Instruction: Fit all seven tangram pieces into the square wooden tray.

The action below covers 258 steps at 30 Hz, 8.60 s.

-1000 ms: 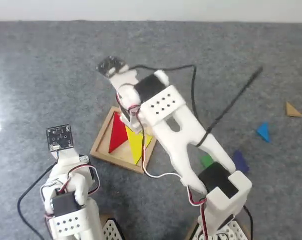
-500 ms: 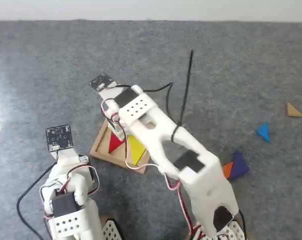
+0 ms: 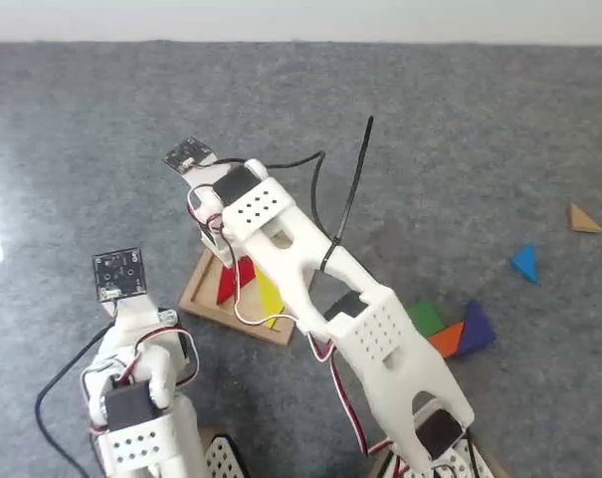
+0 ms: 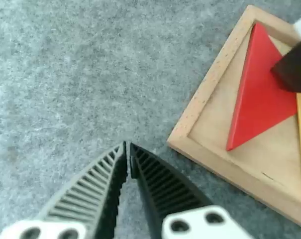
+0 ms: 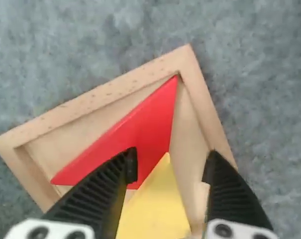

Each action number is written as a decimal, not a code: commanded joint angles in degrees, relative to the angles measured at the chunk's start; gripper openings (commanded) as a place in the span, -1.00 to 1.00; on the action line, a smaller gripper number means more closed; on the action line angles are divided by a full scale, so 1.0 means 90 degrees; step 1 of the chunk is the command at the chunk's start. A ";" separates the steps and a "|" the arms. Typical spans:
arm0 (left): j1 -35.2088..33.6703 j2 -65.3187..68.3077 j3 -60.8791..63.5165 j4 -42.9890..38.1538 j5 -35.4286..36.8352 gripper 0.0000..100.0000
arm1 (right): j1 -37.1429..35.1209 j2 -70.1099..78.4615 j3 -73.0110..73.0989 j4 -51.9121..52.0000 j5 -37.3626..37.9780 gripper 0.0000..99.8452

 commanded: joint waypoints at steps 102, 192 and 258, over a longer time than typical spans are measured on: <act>-0.0020 -0.0107 -0.0044 0.0049 -0.0029 -0.97 | -0.0581 -0.0816 0.1680 0.0562 0.1534 -0.64; -0.0029 -0.0107 -0.0044 0.0049 -0.0029 -0.97 | -0.0874 -0.3961 0.6418 -0.1392 -0.2090 -0.04; -0.0029 -0.0107 -0.0044 0.0049 -0.0029 -0.97 | -0.0952 -0.4850 0.7805 -0.2388 -0.1455 -0.13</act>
